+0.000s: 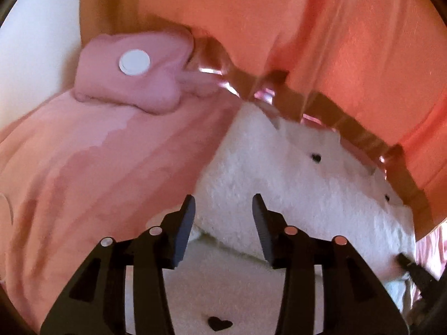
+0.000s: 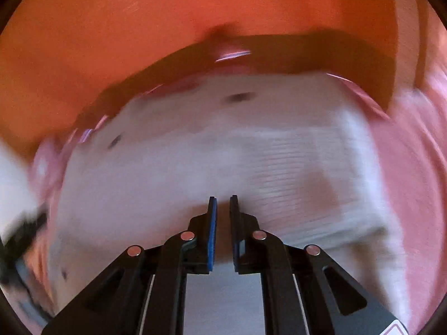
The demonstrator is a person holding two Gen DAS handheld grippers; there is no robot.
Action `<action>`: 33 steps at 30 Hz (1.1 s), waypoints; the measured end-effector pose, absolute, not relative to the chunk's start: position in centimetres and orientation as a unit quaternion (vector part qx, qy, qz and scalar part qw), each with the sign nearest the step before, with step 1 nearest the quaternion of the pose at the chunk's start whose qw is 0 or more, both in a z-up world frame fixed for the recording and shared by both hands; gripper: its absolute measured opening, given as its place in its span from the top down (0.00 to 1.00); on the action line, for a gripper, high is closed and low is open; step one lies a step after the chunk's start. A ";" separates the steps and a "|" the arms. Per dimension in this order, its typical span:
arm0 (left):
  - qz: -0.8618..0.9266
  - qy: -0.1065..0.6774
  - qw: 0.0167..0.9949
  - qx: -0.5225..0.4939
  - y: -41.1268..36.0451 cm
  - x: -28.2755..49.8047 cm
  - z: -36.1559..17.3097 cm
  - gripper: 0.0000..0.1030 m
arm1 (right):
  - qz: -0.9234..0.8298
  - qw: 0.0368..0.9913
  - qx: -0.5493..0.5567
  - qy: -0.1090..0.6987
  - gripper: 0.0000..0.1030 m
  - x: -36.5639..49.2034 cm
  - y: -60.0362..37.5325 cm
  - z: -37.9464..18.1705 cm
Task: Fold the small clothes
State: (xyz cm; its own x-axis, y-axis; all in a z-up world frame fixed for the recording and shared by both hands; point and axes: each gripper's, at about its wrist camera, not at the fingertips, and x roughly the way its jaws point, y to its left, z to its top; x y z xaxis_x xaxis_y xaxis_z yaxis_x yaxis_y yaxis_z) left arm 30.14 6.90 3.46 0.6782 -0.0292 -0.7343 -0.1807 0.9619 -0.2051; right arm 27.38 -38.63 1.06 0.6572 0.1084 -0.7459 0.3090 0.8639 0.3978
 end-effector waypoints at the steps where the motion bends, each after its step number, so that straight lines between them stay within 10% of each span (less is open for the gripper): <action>1: 0.040 0.406 0.903 -0.131 6.8 30.2 3.0 0.60 | -0.072 0.871 0.269 0.404 0.93 26.3 -40.2 1.1; 11: 0.051 0.445 0.884 -0.131 7.3 30.9 0.3 0.59 | -0.090 0.880 0.232 0.405 0.92 26.1 -41.4 1.6; 16: 0.051 0.446 0.886 -0.120 7.1 31.0 0.3 0.55 | -0.112 0.880 0.229 0.400 0.57 25.7 -42.2 1.5; 18: 0.051 0.445 0.886 -0.118 6.9 31.0 0.3 0.55 | -0.115 0.880 0.218 0.405 0.57 26.1 -41.9 0.6; 22: 0.051 0.444 0.886 -0.123 7.2 30.9 0.2 0.55 | -0.104 0.902 0.180 0.378 1.00 26.1 -40.5 3.1; 33: 0.052 0.444 0.887 -0.117 7.2 31.2 0.1 0.55 | -0.115 0.883 0.228 0.393 0.96 26.1 -42.6 2.0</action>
